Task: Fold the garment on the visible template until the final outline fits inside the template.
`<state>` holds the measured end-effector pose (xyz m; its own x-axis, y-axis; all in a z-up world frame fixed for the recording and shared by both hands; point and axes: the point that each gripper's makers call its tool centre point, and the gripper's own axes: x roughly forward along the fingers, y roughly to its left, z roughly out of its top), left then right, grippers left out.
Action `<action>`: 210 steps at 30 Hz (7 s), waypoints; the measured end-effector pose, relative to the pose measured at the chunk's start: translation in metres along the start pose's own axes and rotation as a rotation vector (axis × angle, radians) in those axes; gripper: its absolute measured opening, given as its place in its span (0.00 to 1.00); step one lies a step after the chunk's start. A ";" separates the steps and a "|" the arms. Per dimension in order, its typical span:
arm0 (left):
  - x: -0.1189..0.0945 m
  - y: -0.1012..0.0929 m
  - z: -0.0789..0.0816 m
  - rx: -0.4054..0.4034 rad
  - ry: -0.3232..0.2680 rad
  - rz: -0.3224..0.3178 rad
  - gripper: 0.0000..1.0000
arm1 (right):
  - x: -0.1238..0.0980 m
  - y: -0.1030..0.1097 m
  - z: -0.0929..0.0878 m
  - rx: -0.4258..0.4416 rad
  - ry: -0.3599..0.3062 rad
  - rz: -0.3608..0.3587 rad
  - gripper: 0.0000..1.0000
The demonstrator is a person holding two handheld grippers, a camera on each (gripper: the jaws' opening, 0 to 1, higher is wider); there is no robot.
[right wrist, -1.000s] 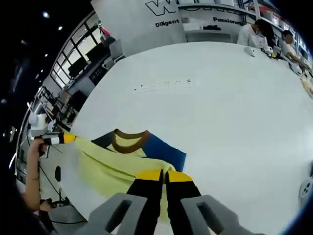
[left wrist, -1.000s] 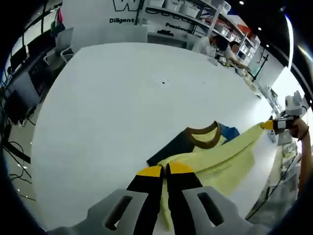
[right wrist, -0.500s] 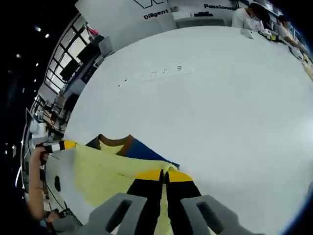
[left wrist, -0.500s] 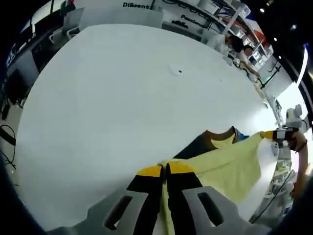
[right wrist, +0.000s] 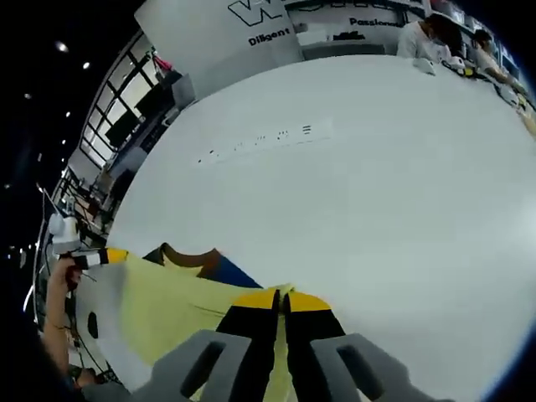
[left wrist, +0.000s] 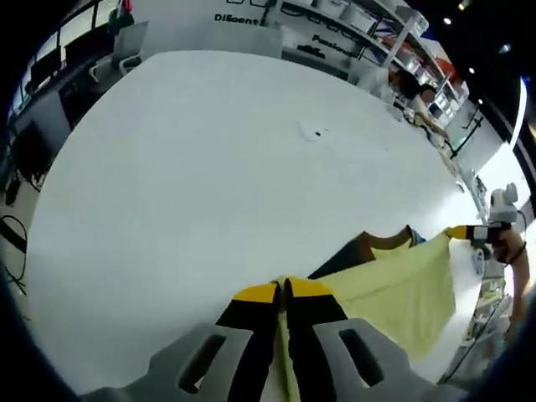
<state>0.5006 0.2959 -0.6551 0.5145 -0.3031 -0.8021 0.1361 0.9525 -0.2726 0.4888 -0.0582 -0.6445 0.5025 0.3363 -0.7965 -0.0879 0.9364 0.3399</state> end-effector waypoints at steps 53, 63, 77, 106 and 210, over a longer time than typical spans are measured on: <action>0.019 -0.014 0.003 1.066 -0.089 -0.073 0.17 | 0.023 0.008 0.004 -1.112 0.004 -0.096 0.13; 0.025 -0.008 0.020 0.758 -0.129 -0.062 0.12 | 0.021 -0.014 0.023 -0.823 -0.068 -0.173 0.08; 0.013 -0.005 0.008 0.434 -0.128 -0.080 0.49 | 0.005 -0.002 0.004 -0.357 -0.117 0.000 0.53; -0.043 -0.022 -0.072 0.241 -0.070 -0.137 0.60 | -0.039 0.023 -0.072 -0.239 -0.091 0.089 0.70; -0.109 -0.014 -0.211 0.216 0.065 -0.082 0.06 | -0.079 0.032 -0.220 -0.295 0.067 0.066 0.01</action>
<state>0.2640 0.3093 -0.6759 0.4398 -0.3740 -0.8165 0.3569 0.9071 -0.2232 0.2569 -0.0328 -0.6807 0.4303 0.3943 -0.8121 -0.3698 0.8976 0.2399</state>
